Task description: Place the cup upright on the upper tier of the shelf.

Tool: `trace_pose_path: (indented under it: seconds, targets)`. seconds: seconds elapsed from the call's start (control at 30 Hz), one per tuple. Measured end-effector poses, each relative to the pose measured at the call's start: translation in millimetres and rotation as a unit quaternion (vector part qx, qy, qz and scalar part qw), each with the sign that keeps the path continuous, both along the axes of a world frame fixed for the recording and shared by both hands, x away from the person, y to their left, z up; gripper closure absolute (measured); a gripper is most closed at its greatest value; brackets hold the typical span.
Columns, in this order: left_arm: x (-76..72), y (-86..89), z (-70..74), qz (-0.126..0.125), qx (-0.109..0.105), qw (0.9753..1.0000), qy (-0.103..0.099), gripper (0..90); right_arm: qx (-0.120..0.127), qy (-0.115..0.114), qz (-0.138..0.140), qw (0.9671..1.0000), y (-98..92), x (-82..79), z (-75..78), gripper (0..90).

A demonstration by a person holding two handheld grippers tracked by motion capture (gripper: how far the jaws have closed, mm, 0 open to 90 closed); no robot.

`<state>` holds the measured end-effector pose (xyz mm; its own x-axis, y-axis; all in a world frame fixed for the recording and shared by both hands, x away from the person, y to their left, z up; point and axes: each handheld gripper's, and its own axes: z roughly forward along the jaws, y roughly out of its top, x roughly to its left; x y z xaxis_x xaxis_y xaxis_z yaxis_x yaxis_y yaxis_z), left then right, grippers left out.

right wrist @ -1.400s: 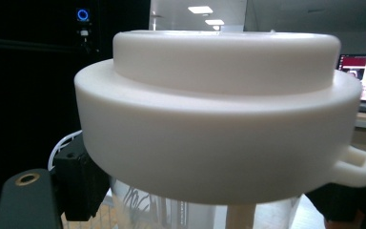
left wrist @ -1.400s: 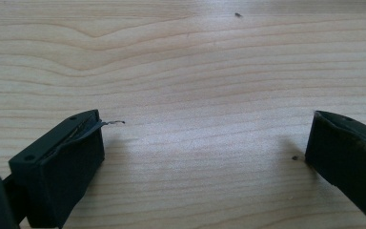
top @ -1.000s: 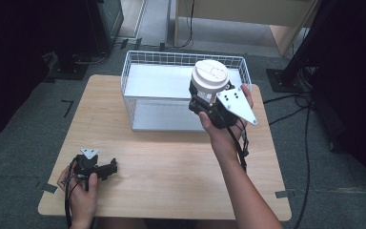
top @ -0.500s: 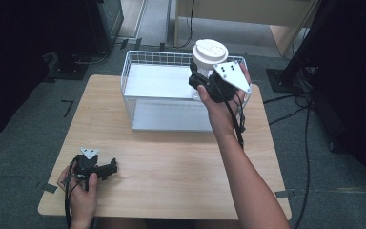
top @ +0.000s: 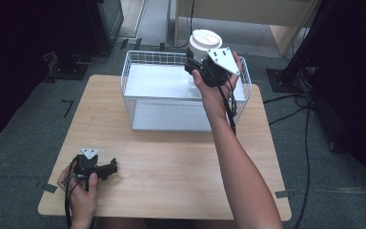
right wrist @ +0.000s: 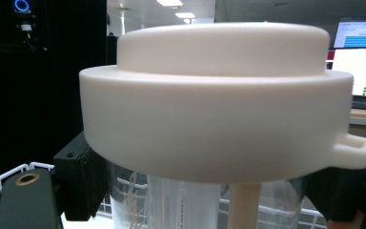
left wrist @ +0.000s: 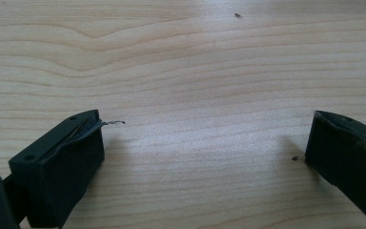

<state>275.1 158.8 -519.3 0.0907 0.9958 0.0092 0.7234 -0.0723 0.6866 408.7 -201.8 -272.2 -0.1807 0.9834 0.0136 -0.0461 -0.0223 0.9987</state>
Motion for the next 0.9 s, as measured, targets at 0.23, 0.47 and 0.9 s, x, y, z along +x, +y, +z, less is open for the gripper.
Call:
trace_pose_path:
  seconds: [0.23,0.47,0.9]
  targets:
    - [0.5,-0.1,0.1,-0.002,0.001,1.0000,0.001,0.0,0.005,0.006,-0.002,1.0000,6.1,14.7,-6.6,15.8]
    - [0.5,-0.1,0.1,-0.002,0.001,1.0000,0.001,0.0,0.013,0.011,-0.012,0.9998,7.0,22.9,-9.7,15.6]
    - [0.5,-0.1,0.1,-0.002,0.001,1.0000,0.001,0.0,0.020,0.032,-0.005,0.9993,-2.6,25.8,-17.1,11.2]
